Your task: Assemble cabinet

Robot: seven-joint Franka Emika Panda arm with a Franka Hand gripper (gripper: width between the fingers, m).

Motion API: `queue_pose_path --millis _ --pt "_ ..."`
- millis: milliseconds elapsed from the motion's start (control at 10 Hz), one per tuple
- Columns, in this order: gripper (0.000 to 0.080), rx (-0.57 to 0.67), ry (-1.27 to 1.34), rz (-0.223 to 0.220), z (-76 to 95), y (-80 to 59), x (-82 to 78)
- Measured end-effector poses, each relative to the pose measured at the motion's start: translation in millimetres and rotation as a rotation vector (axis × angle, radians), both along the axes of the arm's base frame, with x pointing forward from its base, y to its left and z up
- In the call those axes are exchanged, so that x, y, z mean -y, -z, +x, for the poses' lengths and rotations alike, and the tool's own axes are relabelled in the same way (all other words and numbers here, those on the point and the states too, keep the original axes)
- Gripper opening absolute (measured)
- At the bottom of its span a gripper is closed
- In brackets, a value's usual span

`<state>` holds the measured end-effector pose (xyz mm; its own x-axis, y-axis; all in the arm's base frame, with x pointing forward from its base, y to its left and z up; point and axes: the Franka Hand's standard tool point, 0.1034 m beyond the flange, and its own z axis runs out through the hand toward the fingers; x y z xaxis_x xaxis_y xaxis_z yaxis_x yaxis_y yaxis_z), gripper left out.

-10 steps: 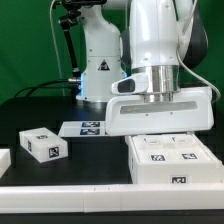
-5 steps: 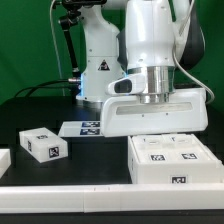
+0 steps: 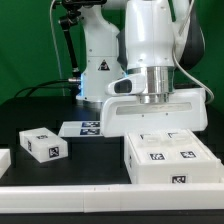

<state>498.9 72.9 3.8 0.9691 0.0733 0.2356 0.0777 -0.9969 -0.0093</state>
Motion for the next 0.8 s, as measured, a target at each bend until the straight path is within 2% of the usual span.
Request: queue_pose_path --millis 200,800 --pt "0.0002 -0.011 0.0 0.002 0.0 -4.8 0.1" --pt "0.0003 -0.121 0.001 0.038 14.4 -73.4 2.1"
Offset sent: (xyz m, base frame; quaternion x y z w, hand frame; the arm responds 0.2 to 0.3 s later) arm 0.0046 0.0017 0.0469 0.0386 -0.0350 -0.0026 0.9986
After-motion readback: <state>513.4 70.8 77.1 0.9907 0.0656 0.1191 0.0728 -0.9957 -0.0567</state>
